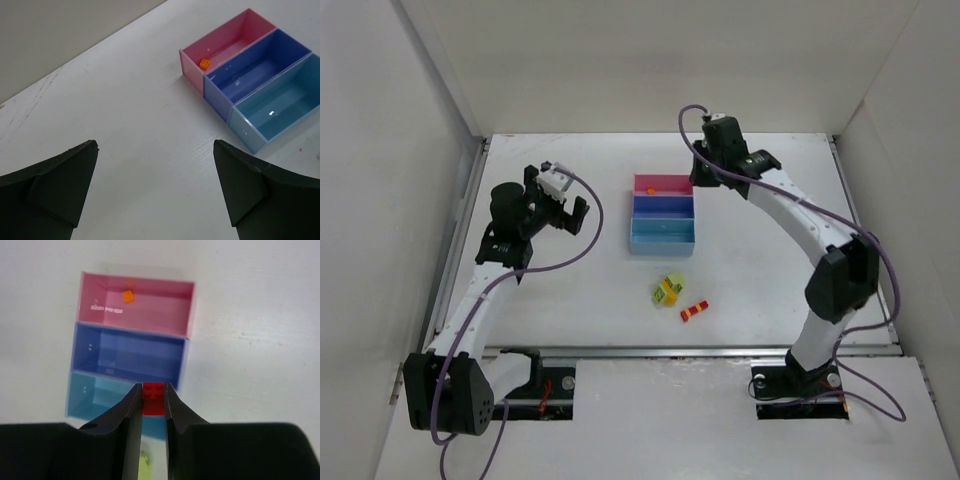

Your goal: Sort the legos into containers by color

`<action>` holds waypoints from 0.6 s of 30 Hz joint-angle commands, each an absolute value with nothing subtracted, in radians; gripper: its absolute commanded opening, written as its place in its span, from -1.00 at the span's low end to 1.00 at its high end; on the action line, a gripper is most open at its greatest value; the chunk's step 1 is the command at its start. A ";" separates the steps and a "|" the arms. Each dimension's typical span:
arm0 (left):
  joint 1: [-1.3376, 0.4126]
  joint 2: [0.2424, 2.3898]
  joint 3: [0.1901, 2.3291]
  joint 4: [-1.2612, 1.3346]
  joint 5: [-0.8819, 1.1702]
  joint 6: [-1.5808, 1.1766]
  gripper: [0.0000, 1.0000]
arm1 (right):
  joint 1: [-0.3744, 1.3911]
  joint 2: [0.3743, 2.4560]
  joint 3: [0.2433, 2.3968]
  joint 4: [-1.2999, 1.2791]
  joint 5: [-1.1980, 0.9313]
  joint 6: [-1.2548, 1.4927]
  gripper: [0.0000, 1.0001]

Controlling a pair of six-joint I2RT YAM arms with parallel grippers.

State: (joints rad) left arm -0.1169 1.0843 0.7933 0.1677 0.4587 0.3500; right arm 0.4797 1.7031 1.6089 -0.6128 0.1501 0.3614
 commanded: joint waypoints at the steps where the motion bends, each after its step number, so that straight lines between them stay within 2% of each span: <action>1: -0.120 1.066 0.788 0.201 0.463 0.351 1.00 | 0.497 1.906 1.742 -0.566 0.094 0.293 -1.00; 4: -0.120 1.066 0.788 0.181 0.463 0.351 1.00 | 0.526 2.000 1.909 -0.641 0.094 0.249 -1.00; 8: -0.120 1.078 0.798 0.161 0.463 0.380 1.00 | 0.552 2.078 1.977 -0.675 0.080 0.236 -1.00; 10: -0.120 1.089 0.798 0.161 0.463 0.380 1.00 | 0.552 2.089 1.977 -0.675 0.071 0.236 -0.84; 12: -0.120 1.098 0.808 0.161 0.454 0.380 1.00 | 0.552 2.101 1.977 -0.675 0.061 0.236 -0.56; 15: -0.120 1.107 0.818 0.161 0.454 0.390 1.00 | 0.552 2.111 1.977 -0.686 0.032 0.227 -0.51; 18: -0.120 1.108 0.818 0.161 0.454 0.399 1.00 | 0.561 2.111 1.954 -0.686 0.023 0.227 -0.24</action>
State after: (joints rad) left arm -0.1169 1.1122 0.7925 0.1493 0.4496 0.3790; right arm 0.5575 2.1342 1.9221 -0.6872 0.0467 0.2455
